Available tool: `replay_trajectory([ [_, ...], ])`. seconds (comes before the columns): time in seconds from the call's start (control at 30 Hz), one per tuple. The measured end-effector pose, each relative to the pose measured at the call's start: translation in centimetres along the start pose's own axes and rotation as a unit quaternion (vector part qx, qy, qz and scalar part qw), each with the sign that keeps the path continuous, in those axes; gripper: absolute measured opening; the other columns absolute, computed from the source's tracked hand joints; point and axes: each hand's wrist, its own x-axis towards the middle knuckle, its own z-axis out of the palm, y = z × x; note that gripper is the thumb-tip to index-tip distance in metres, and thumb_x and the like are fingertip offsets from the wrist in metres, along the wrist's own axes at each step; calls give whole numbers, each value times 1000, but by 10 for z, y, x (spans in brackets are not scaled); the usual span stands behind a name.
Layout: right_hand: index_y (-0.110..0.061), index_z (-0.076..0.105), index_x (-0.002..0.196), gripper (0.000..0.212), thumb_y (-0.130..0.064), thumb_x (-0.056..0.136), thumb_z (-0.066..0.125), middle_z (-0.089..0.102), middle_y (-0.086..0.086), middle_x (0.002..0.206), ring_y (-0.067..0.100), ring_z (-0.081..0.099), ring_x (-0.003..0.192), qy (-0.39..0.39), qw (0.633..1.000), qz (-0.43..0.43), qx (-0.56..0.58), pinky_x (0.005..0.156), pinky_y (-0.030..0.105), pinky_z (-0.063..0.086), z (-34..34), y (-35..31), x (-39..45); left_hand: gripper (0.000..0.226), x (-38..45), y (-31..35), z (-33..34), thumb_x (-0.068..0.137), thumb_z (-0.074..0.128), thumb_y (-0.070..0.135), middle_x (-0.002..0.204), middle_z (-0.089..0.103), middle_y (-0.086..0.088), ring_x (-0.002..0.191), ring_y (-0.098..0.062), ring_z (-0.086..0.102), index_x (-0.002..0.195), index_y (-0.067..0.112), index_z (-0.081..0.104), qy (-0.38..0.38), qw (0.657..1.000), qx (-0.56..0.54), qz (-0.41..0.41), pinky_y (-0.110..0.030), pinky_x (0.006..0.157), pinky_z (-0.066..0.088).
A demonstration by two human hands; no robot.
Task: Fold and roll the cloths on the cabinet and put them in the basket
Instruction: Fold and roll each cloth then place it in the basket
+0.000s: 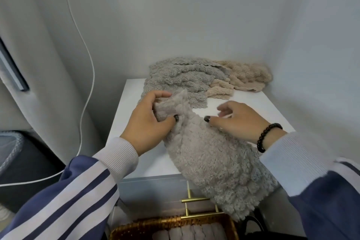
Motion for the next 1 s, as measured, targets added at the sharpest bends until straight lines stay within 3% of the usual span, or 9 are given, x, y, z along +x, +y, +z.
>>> replay_trajectory([
  [0.1,-21,57,116,54,-51,74,73,60,-4,111,15,58,103,-54,979,11,197,89,31,48,8,-7,21,47,4,7,0,78,66,-8,104,65,2,88,-13,67,112,24,57,-12,988,-150,-15,-30,77,57],
  [0.2,-12,62,78,13,-21,82,71,62,1,73,9,60,66,-134,921,5,365,61,20,48,7,-12,27,50,9,6,-4,70,69,-7,102,69,1,91,-18,68,108,24,60,-32,961,-273,-32,-33,74,56],
  [0.3,-8,60,82,7,-2,86,61,62,-1,55,3,56,43,-189,886,14,423,42,14,44,2,-20,26,49,15,2,-10,75,70,-8,106,68,-4,93,-17,68,110,23,58,9,957,-288,-38,-32,76,55],
  [0.43,-17,60,87,16,-17,80,75,67,-1,79,11,65,69,-23,935,11,355,64,27,54,8,-24,41,45,24,-10,-17,84,68,4,104,63,7,79,3,66,118,25,48,115,978,-173,-35,-14,66,52],
  [0.53,-13,66,95,20,-24,80,75,64,1,82,12,57,64,112,953,26,281,56,24,45,25,-24,50,54,25,-20,-16,86,66,13,111,54,13,90,4,60,131,24,38,100,993,-53,-45,-13,71,49],
  [0.63,-16,62,101,20,-24,84,70,61,3,91,11,52,66,87,968,54,231,51,23,36,44,-18,52,67,24,-25,-10,88,66,23,106,48,18,88,4,55,142,18,27,24,995,-13,-100,-12,70,41],
  [0.77,-16,60,109,32,-22,79,71,64,6,108,23,65,83,62,941,81,323,74,41,56,41,-21,49,65,27,-32,-7,85,69,27,94,45,20,91,-6,55,137,14,33,8,989,19,-148,-22,79,43],
  [0.87,-17,64,102,42,-32,64,72,63,9,120,33,61,106,26,914,93,393,95,54,48,35,-25,43,45,33,-32,-7,82,72,31,92,52,10,94,-18,59,117,16,48,1,981,32,-189,-30,84,48],
  [1.0,-17,69,100,38,-46,75,72,58,-5,124,21,55,112,3,931,68,358,102,38,40,24,-31,32,19,39,-28,-4,80,75,27,83,68,-2,68,-12,61,79,15,60,-8,971,-62,-229,-24,61,47],
])
